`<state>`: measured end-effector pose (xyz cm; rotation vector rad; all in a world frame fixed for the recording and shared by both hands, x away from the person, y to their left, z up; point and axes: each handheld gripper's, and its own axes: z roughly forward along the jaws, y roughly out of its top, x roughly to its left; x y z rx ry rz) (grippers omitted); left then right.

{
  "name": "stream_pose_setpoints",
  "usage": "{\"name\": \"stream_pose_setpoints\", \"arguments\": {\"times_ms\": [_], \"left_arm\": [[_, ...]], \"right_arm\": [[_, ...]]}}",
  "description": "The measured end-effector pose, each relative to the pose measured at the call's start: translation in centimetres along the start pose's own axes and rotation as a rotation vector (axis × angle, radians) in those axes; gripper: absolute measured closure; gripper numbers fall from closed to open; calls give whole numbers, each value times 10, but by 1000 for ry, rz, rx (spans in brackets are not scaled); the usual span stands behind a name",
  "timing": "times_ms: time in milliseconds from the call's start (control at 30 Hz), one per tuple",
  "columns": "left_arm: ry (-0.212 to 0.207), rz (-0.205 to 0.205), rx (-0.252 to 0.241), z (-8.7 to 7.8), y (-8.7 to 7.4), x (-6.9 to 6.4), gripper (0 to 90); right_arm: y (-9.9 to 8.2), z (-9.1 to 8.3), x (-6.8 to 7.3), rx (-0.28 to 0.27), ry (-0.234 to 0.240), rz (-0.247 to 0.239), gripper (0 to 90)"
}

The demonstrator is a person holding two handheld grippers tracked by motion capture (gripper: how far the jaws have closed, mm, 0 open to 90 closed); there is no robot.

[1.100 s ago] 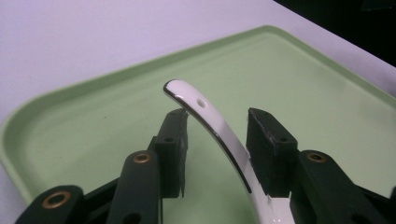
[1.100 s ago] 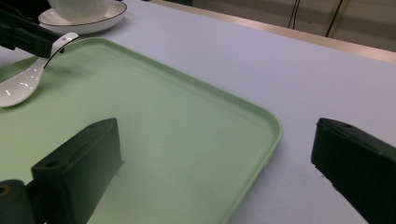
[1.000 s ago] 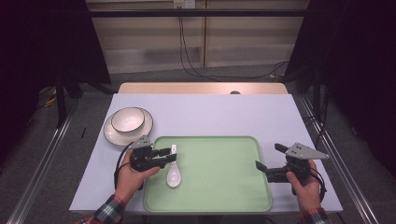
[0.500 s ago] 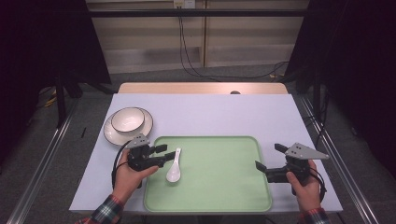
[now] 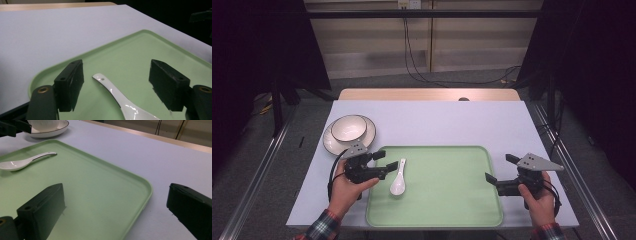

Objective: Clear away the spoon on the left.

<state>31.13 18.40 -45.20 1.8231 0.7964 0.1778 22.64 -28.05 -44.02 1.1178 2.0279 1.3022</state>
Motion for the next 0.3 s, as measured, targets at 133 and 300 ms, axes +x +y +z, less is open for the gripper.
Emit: {"name": "stream_pose_setpoints", "arguments": {"times_ms": [133, 300], "left_arm": [[-6, 23, -5, -1, 1, -1, 210], [-12, 42, -15, -1, 2, -3, 169]], "right_arm": [[0, 0, 0, 3, 1, 4, 13], [0, 1, 1, 8, 2, -3, 13]]}}
